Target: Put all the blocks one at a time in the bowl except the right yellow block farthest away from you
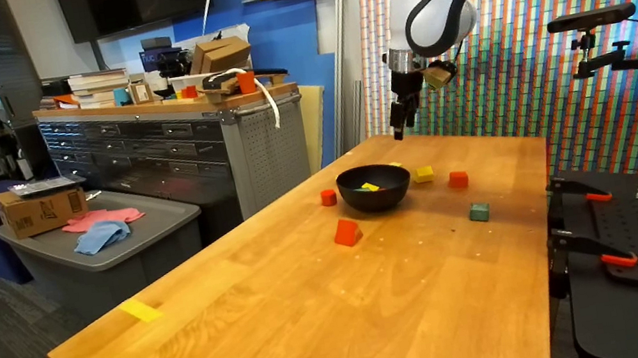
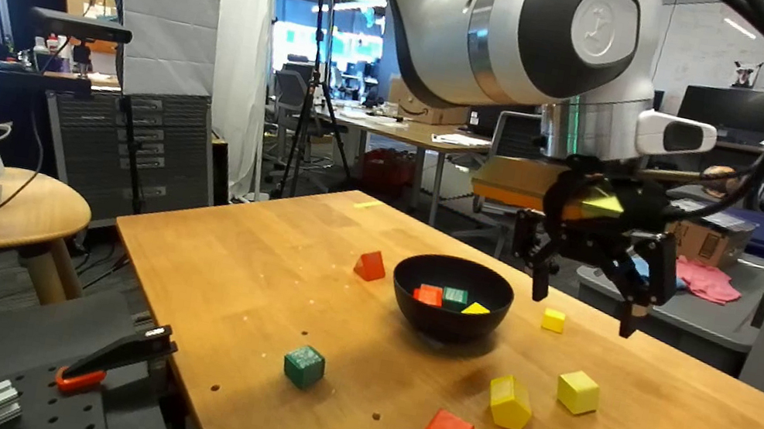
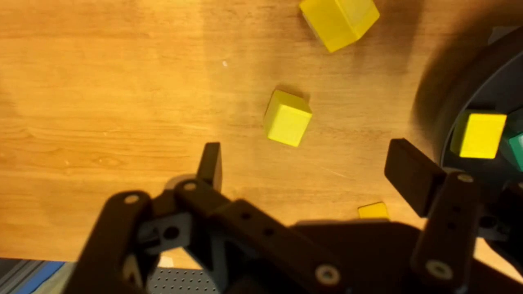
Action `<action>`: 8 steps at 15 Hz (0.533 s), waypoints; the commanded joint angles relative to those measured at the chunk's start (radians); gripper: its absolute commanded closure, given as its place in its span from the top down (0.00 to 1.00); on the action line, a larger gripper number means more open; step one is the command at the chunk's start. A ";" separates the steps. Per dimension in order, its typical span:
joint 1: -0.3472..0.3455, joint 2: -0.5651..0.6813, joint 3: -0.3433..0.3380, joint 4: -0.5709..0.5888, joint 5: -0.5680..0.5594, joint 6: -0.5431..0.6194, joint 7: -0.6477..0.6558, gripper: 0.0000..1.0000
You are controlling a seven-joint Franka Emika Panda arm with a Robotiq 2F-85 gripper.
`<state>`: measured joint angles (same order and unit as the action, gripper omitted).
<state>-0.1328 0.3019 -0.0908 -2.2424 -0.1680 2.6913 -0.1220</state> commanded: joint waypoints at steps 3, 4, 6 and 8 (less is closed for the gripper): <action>-0.096 0.117 0.070 0.163 0.181 -0.160 -0.208 1.00; -0.089 0.138 0.059 0.189 0.176 -0.177 -0.186 1.00; -0.065 0.179 0.033 0.234 0.154 -0.197 -0.105 1.00; -0.031 0.221 0.005 0.271 0.142 -0.201 0.009 1.00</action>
<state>-0.2151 0.4547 -0.0427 -2.0598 -0.0107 2.5275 -0.2451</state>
